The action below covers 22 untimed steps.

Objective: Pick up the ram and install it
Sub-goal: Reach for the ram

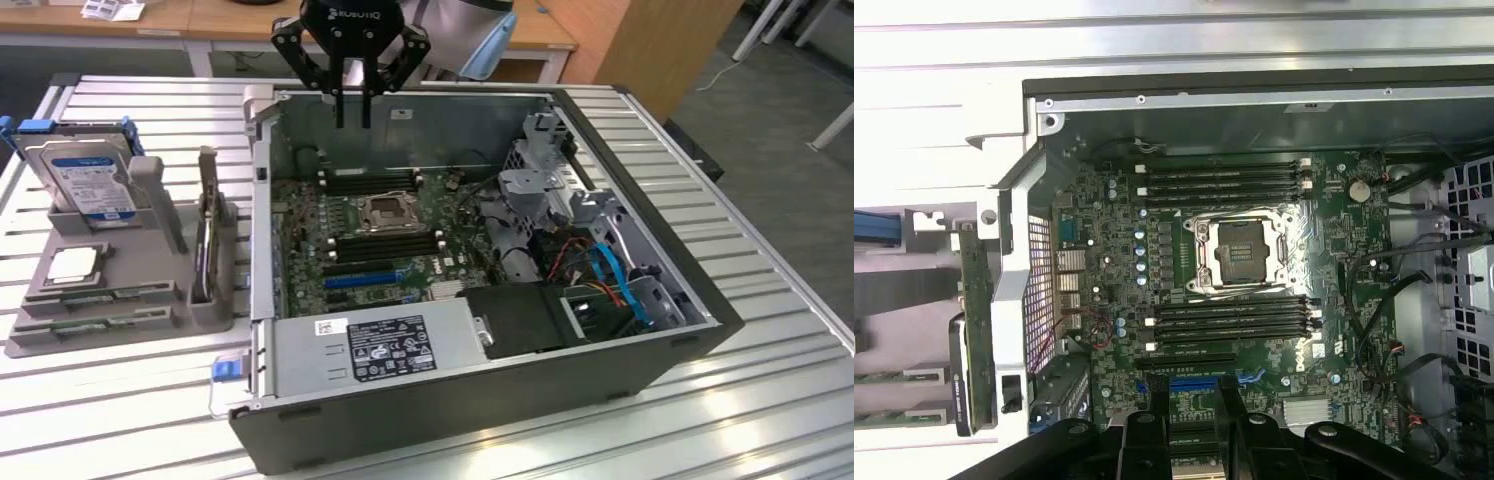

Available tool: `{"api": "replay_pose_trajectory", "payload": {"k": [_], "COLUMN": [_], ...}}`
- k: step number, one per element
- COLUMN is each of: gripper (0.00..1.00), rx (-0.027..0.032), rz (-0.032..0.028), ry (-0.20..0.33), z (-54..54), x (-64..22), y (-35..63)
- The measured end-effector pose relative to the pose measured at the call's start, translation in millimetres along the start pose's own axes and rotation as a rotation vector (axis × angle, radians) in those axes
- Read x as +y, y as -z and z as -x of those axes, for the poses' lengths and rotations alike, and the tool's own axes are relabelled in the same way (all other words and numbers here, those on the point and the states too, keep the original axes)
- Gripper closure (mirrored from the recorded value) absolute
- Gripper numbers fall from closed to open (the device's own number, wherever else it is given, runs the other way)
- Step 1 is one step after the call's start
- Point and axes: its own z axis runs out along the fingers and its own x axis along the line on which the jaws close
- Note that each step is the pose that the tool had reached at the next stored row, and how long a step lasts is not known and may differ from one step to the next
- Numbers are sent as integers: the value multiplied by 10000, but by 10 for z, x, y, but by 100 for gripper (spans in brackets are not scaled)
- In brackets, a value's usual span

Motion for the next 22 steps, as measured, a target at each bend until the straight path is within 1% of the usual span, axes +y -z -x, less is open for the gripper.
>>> {"api": "replay_pose_trajectory", "payload": {"k": [2, 5, 6, 13, 22], "gripper": [68, 68, 68, 68, 68], "rx": [1, 16, 17, 17, 18], "rz": [-1, -3, -3, -3, -2], "ry": [0, -5, -6, -5, -6], "z": [0, -3, -18, -332, -740], "x": [0, 0, -2, -26, -58], "y": [0, -1, -2, -13, -60]}}
